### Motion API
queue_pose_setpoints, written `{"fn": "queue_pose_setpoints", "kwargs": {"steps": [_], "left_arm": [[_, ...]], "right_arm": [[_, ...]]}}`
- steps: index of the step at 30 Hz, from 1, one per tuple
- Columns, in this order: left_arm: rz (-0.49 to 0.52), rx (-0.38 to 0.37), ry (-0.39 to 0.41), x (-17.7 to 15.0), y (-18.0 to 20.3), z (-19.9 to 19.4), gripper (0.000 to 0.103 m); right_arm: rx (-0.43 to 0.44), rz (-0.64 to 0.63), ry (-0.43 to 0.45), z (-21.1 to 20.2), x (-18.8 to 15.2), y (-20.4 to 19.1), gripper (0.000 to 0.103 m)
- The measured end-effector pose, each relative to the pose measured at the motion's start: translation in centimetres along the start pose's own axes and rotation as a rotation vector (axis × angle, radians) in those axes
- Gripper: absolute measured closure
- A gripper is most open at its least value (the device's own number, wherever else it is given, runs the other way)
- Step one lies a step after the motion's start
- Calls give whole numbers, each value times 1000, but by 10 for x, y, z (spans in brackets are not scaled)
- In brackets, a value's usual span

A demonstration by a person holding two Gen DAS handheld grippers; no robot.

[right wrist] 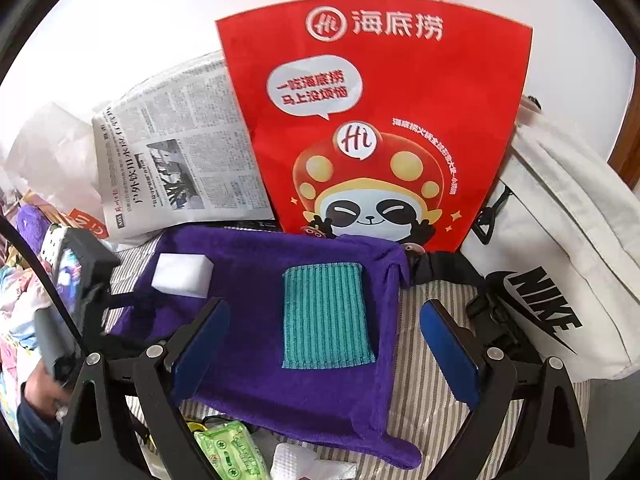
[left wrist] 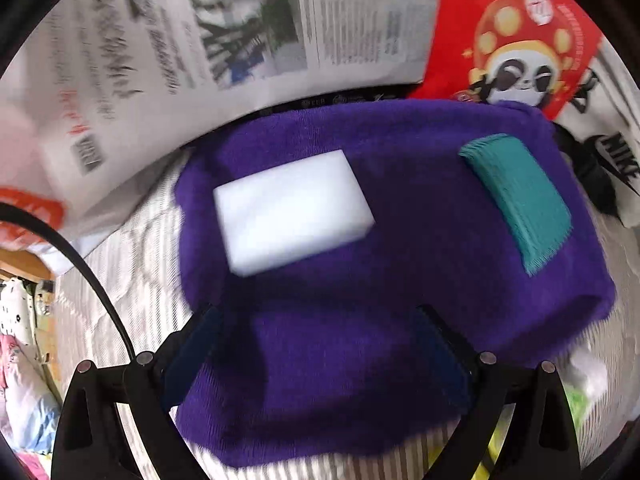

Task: Organize soft objects
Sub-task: 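Lower the white foam block onto the purple towel and open the left gripper, then move the left gripper to the black watch strap and grasp it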

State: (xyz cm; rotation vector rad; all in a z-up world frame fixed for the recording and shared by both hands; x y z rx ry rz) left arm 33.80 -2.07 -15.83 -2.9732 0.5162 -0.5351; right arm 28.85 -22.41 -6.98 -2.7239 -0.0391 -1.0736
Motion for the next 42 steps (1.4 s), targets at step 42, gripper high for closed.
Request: {"fn": "queue_pose_setpoints", "kwargs": {"steps": [42], "left_arm": [[-155, -20, 75, -165, -23, -19, 37]], "right_arm": [[15, 78, -130, -67, -210, -32, 8]]}}
Point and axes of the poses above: each gripper's, at about its wrist camera, not at the fingertips, and z roughly the way its jaws point, y to its right, x to its top, the point moved 1 cm from there along z, roughly the way its jaws point, and after that the axes turned 9 degrees about z, right-handed, at the moved point
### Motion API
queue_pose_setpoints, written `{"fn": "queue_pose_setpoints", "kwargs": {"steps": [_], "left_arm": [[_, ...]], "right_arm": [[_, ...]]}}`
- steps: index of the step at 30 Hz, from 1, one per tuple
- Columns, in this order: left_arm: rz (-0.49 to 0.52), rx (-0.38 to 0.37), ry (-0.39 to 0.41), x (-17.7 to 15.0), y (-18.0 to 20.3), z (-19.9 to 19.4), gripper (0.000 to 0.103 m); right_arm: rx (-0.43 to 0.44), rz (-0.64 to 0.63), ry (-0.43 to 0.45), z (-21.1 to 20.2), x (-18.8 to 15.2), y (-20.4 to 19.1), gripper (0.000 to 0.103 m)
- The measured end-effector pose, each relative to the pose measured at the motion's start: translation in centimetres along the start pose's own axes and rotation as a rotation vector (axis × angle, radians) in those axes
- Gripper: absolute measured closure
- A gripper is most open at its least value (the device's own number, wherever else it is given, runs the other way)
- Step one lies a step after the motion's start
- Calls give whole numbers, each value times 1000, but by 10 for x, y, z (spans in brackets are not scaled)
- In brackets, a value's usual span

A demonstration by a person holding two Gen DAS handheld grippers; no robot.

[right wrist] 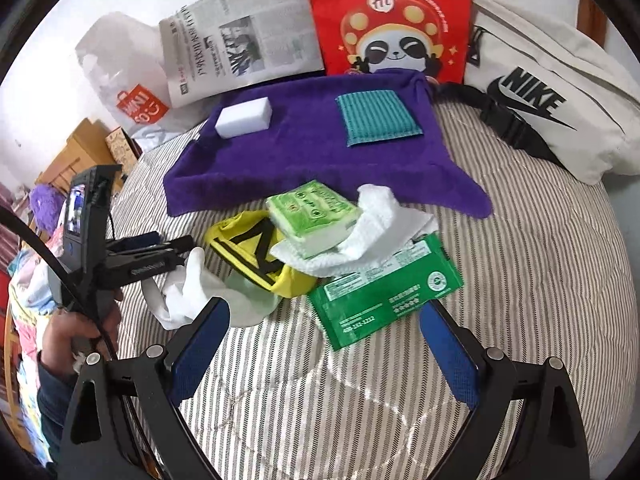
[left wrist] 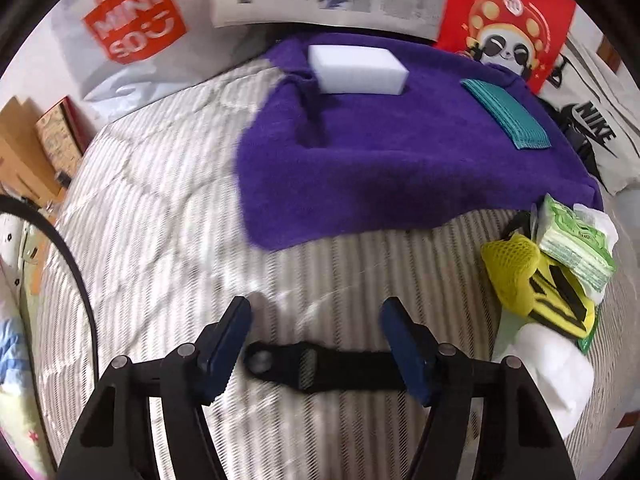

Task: Organize soft objects
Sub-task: 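Move the left gripper to the black watch strap and grasp it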

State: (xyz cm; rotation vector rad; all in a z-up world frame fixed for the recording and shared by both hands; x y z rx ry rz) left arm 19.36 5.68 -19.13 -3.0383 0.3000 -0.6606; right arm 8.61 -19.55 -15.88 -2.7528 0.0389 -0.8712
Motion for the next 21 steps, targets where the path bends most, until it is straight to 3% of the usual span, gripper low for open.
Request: {"fn": "queue_pose_setpoints", "kwargs": {"steps": [6, 12, 21], "left_arm": [[-110, -67, -23, -20, -31, -21, 35], [-134, -118, -62, -45, -23, -19, 32], [-95, -118, 4, -18, -6, -6, 30]], "right_arm": [[-2, -15, -16, 8, -2, -7, 8], [1, -23, -29, 14, -4, -10, 8], [-3, 3, -39, 16, -4, 5, 8]]}}
Point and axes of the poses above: each gripper's, at about its wrist camera, not at the fingertips, and z roughly the way its jaws point, y to its right, x to its top, the point moved 1 cm from there along z, roughly the way its jaws point, and after that the axes turned 9 degrees about z, right-handed, at the moved point
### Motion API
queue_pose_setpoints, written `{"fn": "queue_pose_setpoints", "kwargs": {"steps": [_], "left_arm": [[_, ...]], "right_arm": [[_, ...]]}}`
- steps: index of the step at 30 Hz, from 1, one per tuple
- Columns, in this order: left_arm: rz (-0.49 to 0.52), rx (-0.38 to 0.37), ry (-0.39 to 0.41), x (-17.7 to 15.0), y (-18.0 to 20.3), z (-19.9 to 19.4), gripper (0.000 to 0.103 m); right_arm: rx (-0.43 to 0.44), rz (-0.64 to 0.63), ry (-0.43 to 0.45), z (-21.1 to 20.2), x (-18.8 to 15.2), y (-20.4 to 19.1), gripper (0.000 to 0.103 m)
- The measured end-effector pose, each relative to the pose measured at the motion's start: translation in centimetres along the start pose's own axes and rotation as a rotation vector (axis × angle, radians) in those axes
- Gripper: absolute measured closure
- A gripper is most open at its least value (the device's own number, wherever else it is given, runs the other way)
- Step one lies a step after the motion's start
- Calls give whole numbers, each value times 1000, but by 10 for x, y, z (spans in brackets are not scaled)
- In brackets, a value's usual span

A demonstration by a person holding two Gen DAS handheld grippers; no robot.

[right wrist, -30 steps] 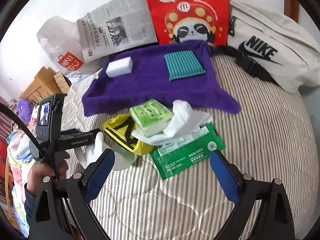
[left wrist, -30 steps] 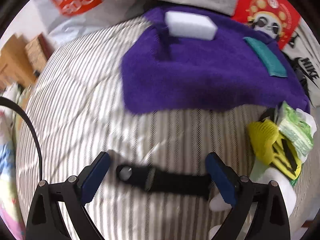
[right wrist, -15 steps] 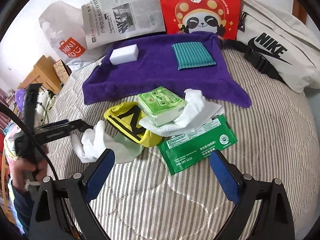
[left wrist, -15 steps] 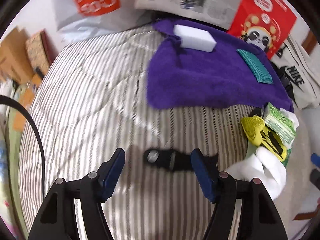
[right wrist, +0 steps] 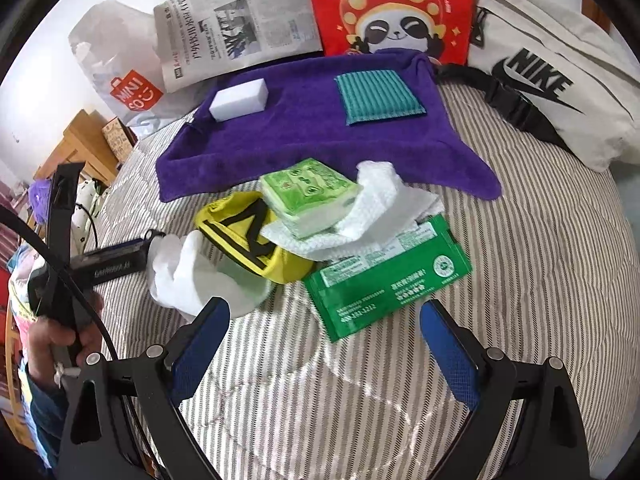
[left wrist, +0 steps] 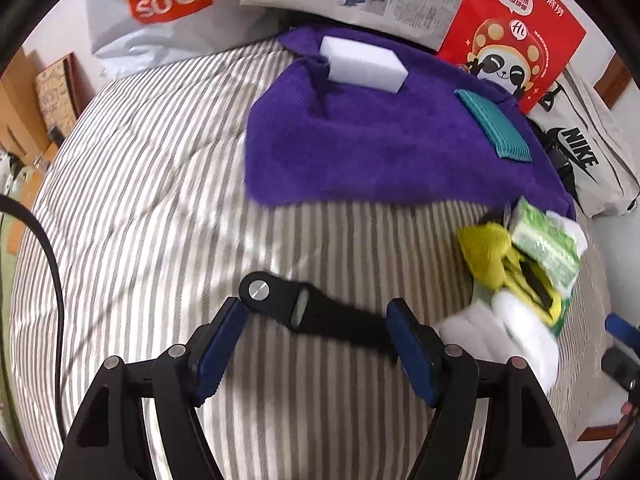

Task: Organize soft objects
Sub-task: 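Move the left gripper to the black watch strap and grasp it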

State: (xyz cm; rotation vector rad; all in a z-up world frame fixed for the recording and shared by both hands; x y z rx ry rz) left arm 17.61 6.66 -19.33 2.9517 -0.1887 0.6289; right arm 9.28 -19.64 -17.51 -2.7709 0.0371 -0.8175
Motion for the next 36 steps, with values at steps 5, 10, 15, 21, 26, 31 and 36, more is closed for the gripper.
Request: {"fn": "queue_pose_setpoints", "kwargs": {"steps": [5, 10, 15, 21, 26, 31, 36], "left_arm": [[69, 43, 18, 15, 15, 9, 29], [119, 113, -12, 7, 23, 7, 28], [113, 129, -5, -10, 14, -2, 24], [122, 150, -12, -28, -1, -14, 24], [112, 184, -4, -36, -10, -20, 23], [111, 148, 50, -30, -9, -18, 31], [134, 125, 129, -39, 5, -24, 75]], "right_arm": [[-8, 24, 1, 2, 1, 12, 8], [-24, 32, -8, 7, 1, 21, 8], [-31, 45, -13, 10, 3, 28, 8], [-35, 34, -25, 16, 2, 27, 8], [-40, 21, -25, 17, 1, 23, 8], [-39, 20, -19, 17, 2, 21, 8], [-52, 24, -17, 18, 2, 21, 8]]}}
Point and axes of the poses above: each gripper's, at about its wrist camera, not at the fingertips, and z roughly the way its jaws point, y to its right, x to its top, the point moved 1 cm from there along z, roughly the way its jaws point, and after that the axes turned 9 degrees about z, right-handed, at the moved point
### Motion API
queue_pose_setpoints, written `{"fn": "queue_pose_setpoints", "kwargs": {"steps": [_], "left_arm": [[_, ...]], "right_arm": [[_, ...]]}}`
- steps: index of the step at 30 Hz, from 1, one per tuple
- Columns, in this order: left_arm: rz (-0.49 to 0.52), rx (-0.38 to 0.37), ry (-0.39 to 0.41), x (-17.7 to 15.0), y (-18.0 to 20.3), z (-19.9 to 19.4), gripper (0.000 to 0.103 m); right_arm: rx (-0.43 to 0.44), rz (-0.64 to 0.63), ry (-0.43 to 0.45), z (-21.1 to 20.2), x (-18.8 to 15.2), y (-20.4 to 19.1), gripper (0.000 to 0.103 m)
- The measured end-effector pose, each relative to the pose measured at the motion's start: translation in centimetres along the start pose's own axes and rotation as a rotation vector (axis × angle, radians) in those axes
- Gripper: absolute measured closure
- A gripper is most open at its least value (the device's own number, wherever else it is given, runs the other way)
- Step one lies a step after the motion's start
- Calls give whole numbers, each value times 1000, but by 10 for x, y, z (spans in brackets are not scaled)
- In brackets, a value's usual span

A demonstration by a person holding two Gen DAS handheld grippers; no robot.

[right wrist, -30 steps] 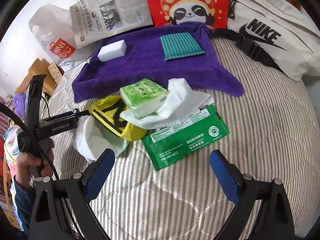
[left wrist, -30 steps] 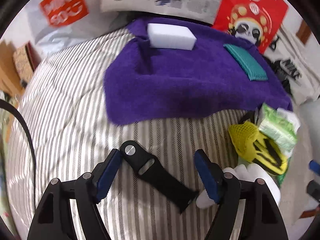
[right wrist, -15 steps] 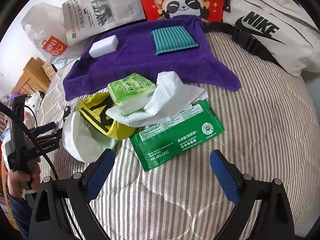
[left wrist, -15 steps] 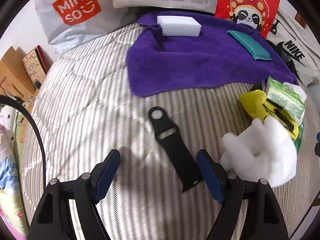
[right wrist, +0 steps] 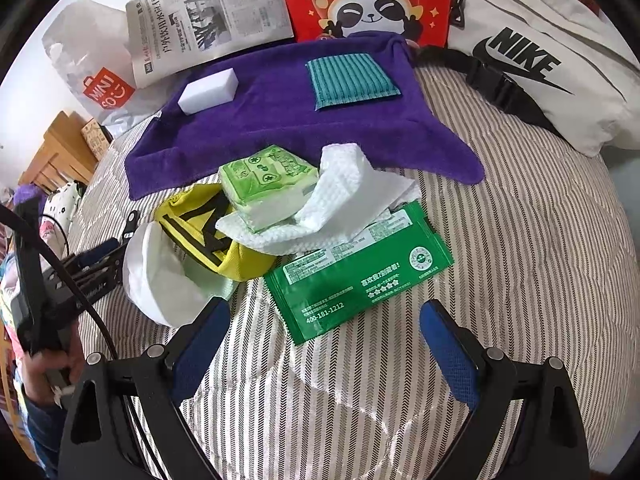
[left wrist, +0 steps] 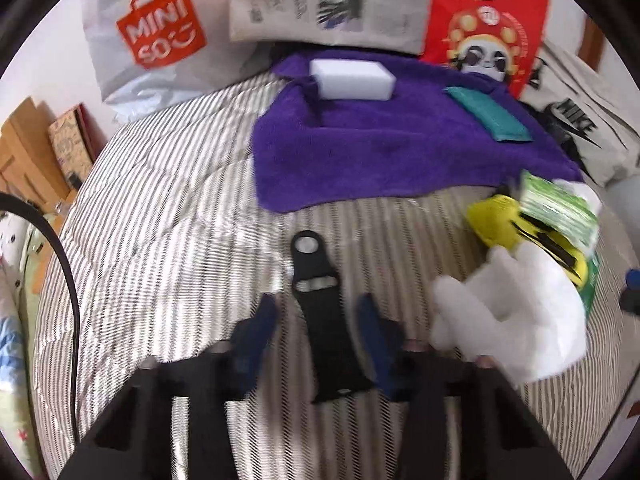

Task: Organize soft objects
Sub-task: 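Move the left gripper to the black watch strap and grasp it, then grasp the light green wipes pack with the right gripper while the left holds the strap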

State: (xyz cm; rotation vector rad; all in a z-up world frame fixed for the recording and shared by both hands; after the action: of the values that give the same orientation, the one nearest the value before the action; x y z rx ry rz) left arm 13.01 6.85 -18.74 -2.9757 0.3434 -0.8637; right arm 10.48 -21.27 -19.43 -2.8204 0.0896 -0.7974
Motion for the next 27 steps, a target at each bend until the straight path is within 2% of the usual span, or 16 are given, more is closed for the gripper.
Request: {"fn": "queue_pose_setpoints", "kwargs": {"steps": [1, 2, 6, 10, 15, 18, 24, 27], "left_arm": [[7, -2, 14, -3, 3, -2, 80], [5, -3, 24, -4, 3, -3, 81], [-5, -24, 69, -10, 0, -5, 82], [24, 9, 118, -16, 6, -9, 81], [5, -13, 120, -14, 2, -8, 81], [16, 3, 119, -14, 4, -8, 81], [5, -11, 120, -14, 4, -8, 81], [7, -9, 120, -14, 3, -8, 81]], "right_arm": [[-1, 2, 2, 0, 0, 1, 8], [-4, 6, 5, -1, 1, 1, 8], [-15, 11, 11, -2, 2, 4, 8], [-18, 18, 24, -1, 3, 9, 8], [-28, 28, 79, -6, 7, 18, 8], [-18, 23, 105, -7, 9, 21, 8], [46, 84, 89, 10, 21, 19, 11], [76, 49, 123, 9, 27, 1, 11]]}}
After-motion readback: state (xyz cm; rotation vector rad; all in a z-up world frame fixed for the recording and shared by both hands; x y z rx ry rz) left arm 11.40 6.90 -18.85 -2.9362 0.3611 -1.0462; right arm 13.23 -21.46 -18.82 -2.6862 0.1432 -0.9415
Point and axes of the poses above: each gripper's, at about its wrist camera, not at the fingertips, and z roughly the way its jaws point, y to its right, x to its top, the point moved 1 cm from there along z, roughly the way its jaws point, and after that the axes turned 9 degrees about z, right-handed, at the moved point
